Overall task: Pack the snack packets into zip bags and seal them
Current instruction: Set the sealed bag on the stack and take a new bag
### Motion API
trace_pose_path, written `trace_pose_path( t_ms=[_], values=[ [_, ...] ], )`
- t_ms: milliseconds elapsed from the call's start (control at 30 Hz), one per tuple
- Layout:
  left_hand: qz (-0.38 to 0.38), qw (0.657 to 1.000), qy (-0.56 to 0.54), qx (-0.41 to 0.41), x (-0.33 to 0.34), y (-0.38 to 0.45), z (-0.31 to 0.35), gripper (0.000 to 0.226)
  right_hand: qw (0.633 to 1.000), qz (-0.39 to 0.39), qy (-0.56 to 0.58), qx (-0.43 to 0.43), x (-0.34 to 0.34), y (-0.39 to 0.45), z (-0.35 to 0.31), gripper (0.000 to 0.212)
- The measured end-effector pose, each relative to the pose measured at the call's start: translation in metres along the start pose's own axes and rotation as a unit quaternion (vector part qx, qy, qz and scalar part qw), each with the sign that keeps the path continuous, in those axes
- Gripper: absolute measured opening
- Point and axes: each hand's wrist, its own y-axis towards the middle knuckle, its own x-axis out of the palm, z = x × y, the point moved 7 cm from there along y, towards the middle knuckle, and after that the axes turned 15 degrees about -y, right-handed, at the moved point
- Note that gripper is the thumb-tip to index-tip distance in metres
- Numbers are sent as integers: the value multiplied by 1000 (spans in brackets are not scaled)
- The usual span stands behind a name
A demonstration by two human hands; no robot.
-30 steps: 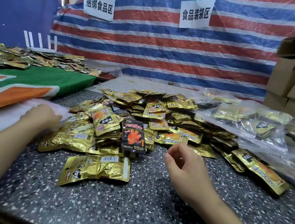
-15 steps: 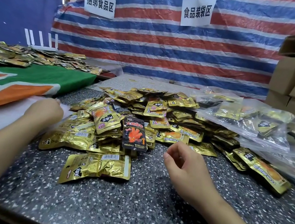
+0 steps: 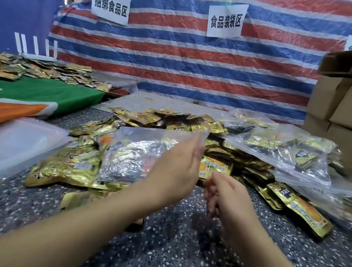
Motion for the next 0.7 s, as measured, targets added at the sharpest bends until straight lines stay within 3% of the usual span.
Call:
trace_pose_path(
  t_ms=[167,400,567,700],
  values=[
    [-96,994,-46,-14,36,-21,-19,67,989,-29,105,103,2,10,18,60],
    [-167,982,-82,20,45,-37,-9,37,979,-46,131,150,-1,10,28,62],
    [-202,970,-102,92,47,-42,14,26,978,-66,134,148,2,10,25,78],
    [-225,967,-80,93,48,-44,14,41,981,-30,116,151,-4,10,26,62]
  ],
)
